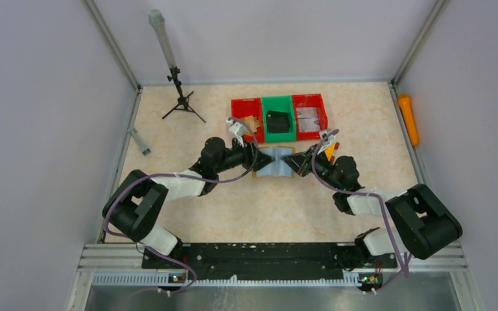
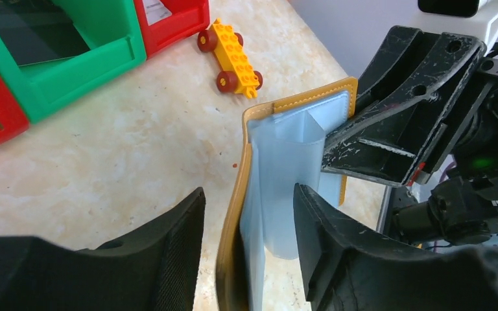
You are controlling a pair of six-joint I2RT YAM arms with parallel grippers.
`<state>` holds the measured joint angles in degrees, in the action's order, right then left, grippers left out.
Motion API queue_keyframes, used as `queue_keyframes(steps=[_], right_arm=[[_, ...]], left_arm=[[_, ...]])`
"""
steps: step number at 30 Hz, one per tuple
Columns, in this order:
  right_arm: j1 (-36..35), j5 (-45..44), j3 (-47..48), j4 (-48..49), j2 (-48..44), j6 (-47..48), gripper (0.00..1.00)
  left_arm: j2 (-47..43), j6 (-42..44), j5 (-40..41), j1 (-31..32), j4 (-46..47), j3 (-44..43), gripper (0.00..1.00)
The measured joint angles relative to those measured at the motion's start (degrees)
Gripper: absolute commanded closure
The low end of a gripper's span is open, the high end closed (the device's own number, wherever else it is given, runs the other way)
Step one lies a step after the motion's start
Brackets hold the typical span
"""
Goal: Take the credit cards out of the card holder
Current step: Place the card holder at the center of the board.
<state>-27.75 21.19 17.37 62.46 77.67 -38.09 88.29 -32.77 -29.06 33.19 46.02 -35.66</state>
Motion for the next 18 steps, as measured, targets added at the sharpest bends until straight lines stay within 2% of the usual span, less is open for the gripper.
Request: queue_keyframes(steps=[2,9,11,16,18], right_arm=[[-0.11,-0.07,0.00,0.11,0.13,-0.04,0.96],[-0.76,-1.31,0.00,0.09,0.13,-0.52,0.99],[-1.03,-2.29,0.00,0.04,0.13,-0.50,0.99],[-1.14,-5.09,0.00,-0.57,-0.20,-0.48,0.99],[-1.29,-6.25,-0.02,-1.25,-0.72,-0.46,1.00]], left_arm=[[0.00,1.03,0.90,0.76,-1.62,-0.79,0.38],[0.00,4.61,3.69,3.23,-6.43,-2.95,0.31],[-0.02,5.51,4.63,3.69,-7.32,-3.17,0.26],[-1.86,6.91,6.49,3.98,-9.20,-2.67,0.02],[-3.54,7.52,6.64,4.02,-9.22,-1.95,0.01]])
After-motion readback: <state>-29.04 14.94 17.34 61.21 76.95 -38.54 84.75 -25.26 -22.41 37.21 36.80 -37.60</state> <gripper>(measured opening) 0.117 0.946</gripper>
